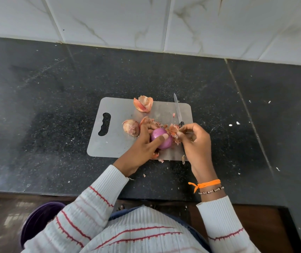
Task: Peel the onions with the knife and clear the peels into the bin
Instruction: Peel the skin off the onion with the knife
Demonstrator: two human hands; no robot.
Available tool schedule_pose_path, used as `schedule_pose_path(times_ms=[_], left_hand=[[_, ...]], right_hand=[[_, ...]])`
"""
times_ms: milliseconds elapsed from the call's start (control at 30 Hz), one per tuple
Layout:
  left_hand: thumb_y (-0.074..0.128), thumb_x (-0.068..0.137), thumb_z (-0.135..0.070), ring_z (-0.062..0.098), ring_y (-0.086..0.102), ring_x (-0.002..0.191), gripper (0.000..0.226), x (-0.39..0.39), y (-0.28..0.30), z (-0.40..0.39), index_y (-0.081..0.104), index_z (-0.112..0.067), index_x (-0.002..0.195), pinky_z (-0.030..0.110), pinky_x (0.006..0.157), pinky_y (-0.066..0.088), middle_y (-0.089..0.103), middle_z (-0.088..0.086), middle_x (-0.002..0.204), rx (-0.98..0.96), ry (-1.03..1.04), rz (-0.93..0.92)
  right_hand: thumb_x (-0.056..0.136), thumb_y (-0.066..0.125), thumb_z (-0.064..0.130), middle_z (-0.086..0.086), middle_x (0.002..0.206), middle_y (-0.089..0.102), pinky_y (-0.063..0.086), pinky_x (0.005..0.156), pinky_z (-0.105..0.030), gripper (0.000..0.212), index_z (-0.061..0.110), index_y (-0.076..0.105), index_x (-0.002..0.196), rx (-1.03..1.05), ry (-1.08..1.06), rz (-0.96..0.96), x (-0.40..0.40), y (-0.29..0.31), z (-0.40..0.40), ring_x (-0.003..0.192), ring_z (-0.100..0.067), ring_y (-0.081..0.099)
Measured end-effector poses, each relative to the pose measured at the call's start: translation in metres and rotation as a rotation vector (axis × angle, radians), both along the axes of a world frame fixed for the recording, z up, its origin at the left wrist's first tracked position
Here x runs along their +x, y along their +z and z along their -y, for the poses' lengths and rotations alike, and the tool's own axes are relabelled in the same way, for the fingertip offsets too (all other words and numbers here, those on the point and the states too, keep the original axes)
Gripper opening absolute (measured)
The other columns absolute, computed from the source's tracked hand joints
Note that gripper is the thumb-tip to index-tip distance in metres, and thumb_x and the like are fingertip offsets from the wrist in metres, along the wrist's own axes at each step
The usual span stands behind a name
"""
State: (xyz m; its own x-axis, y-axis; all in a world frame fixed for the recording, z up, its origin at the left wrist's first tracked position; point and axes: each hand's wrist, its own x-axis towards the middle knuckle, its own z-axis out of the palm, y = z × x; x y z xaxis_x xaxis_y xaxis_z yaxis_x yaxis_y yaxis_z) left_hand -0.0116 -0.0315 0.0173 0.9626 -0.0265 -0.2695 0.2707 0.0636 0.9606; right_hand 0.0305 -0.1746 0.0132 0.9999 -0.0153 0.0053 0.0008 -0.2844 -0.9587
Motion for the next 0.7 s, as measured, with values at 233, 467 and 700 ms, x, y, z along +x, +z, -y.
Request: schedule_pose_path(times_ms=[233, 467, 700], left_hand=[[0.038, 0.075, -0.064, 0.013, 0.057, 0.053, 0.066, 0.002, 0.001, -0.001, 0.051, -0.011, 0.113, 0.031, 0.061, 0.052, 0.062, 0.004, 0.068, -0.026, 0.055, -0.080], [0.039, 0.099, -0.033, 0.018, 0.062, 0.053, 0.033, 0.006, 0.001, -0.005, 0.055, -0.006, 0.106, 0.023, 0.051, 0.055, 0.067, 0.016, 0.069, -0.094, 0.121, -0.068], [0.059, 0.088, -0.003, 0.014, 0.068, 0.061, 0.011, 0.008, 0.000, -0.002, 0.056, -0.006, 0.098, 0.023, 0.061, 0.058, 0.069, 0.008, 0.071, -0.140, 0.128, -0.016]], right_hand=[[0.083, 0.067, 0.005, -0.001, 0.124, 0.060, 0.049, 0.093, -0.024, 0.041, 0.017, 0.058, 0.121, 0.188, 0.553, -0.080, -0.010, 0.007, 0.001, 0.116, -0.012, 0.057], [0.090, 0.053, 0.019, -0.006, 0.125, 0.061, 0.049, 0.094, -0.031, 0.036, 0.016, 0.054, 0.126, 0.399, 0.388, -0.219, -0.004, -0.003, -0.003, 0.115, -0.018, 0.059], [0.095, 0.041, 0.018, -0.008, 0.112, 0.064, 0.054, 0.074, -0.022, 0.027, 0.018, 0.055, 0.119, 0.650, 0.315, -0.336, -0.002, 0.001, -0.002, 0.090, -0.014, 0.068]])
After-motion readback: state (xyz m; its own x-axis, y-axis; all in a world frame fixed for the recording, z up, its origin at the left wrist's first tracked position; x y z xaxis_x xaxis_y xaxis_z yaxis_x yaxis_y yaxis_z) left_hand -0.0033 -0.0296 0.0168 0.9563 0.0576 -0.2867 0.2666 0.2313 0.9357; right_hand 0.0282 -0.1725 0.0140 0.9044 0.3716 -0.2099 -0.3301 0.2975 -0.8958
